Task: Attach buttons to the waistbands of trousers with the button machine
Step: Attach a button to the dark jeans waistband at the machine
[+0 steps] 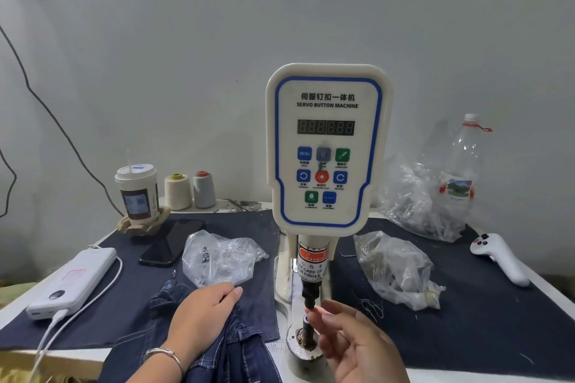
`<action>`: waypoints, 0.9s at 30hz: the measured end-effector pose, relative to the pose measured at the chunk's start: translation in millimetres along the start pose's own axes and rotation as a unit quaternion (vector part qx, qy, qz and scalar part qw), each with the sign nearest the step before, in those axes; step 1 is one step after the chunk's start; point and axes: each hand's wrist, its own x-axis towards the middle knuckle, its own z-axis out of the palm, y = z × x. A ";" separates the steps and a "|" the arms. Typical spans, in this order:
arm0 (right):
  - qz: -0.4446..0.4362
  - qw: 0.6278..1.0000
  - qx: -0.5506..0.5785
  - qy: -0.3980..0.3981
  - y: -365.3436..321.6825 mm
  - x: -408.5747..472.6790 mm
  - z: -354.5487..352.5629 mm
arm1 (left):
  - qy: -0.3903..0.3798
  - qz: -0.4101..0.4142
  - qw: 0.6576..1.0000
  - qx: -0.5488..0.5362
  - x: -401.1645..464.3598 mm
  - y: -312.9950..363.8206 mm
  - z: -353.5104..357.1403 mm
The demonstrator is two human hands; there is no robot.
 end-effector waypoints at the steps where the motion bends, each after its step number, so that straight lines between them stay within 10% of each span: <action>1: 0.000 1.000 0.001 -0.004 -0.9 0.4 -0.2 | 0.002 0.000 1.000 -0.001 0.2 0.5 -0.2; 27: 0.026 0.998 0.012 -0.058 -15.5 -4.2 2.7 | -0.001 -0.002 1.000 -0.016 0.3 1.5 -1.0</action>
